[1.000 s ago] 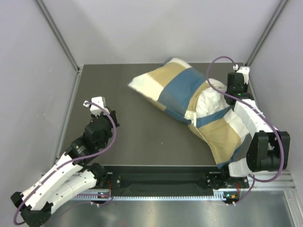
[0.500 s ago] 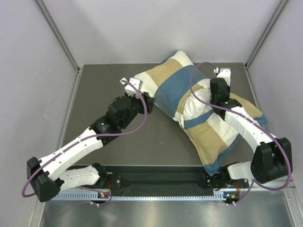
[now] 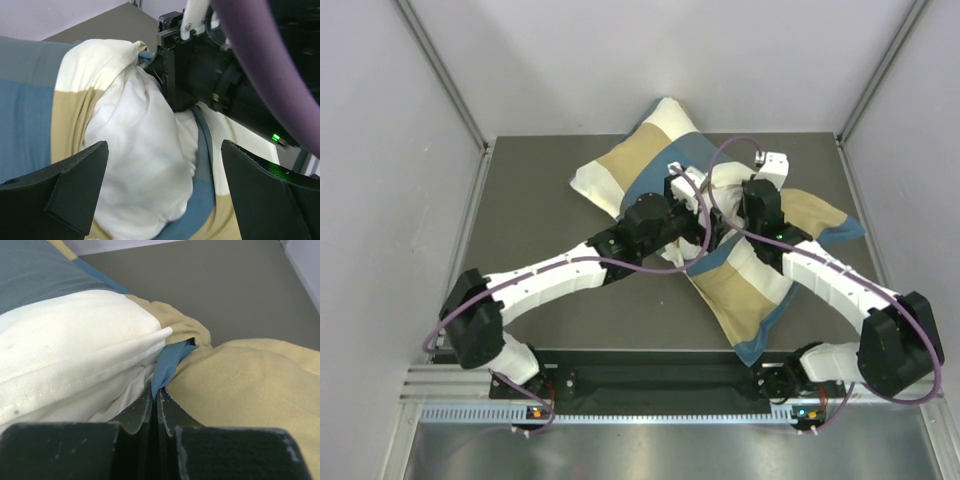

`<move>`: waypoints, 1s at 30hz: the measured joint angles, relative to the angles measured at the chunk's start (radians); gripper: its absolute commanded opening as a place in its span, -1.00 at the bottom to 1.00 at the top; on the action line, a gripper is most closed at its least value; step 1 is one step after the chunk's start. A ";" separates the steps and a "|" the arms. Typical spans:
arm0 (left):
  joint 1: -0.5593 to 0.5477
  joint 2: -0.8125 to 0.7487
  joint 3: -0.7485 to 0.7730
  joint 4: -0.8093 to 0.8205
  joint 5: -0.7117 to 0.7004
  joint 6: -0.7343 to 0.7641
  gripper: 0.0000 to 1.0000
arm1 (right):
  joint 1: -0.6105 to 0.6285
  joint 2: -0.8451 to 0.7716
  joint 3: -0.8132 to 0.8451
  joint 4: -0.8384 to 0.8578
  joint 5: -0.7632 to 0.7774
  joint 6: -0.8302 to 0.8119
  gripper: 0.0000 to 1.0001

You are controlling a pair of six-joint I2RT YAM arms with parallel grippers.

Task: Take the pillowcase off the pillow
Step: Pull out the pillow

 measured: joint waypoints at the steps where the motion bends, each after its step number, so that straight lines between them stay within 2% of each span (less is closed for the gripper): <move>1: 0.000 0.030 0.018 0.003 0.000 0.007 0.98 | 0.000 -0.015 -0.014 0.012 -0.007 0.014 -1.00; 11: -0.008 0.244 0.142 0.016 -0.005 0.051 0.98 | 0.016 -0.172 -0.113 0.027 -0.064 0.109 -1.00; 13: -0.012 0.254 0.147 0.017 -0.001 0.051 0.90 | 0.016 -0.185 -0.119 0.017 -0.064 0.115 -1.00; 15: -0.016 0.257 0.149 0.012 -0.001 0.051 0.74 | 0.016 -0.200 -0.127 0.011 -0.064 0.123 -1.00; 16: -0.021 0.262 0.154 0.010 0.002 0.050 0.41 | 0.016 -0.209 -0.131 0.008 -0.063 0.128 -1.00; 18: -0.029 0.270 0.160 0.009 0.021 0.040 -0.01 | 0.016 -0.217 -0.132 0.001 -0.061 0.138 -1.00; 19: -0.036 0.274 0.165 0.008 0.023 0.037 -0.43 | 0.016 -0.219 -0.132 -0.005 -0.056 0.143 -1.00; 21: -0.044 0.290 0.168 0.001 -0.005 0.049 -0.94 | 0.016 -0.233 -0.137 -0.022 -0.051 0.152 -1.00; 22: -0.040 0.304 0.171 0.006 -0.013 0.053 -1.00 | 0.020 -0.246 -0.139 -0.037 -0.060 0.156 -1.00; 30: -0.032 0.386 0.229 -0.002 -0.071 0.024 -1.00 | 0.058 -0.329 -0.159 -0.134 -0.060 0.164 -1.00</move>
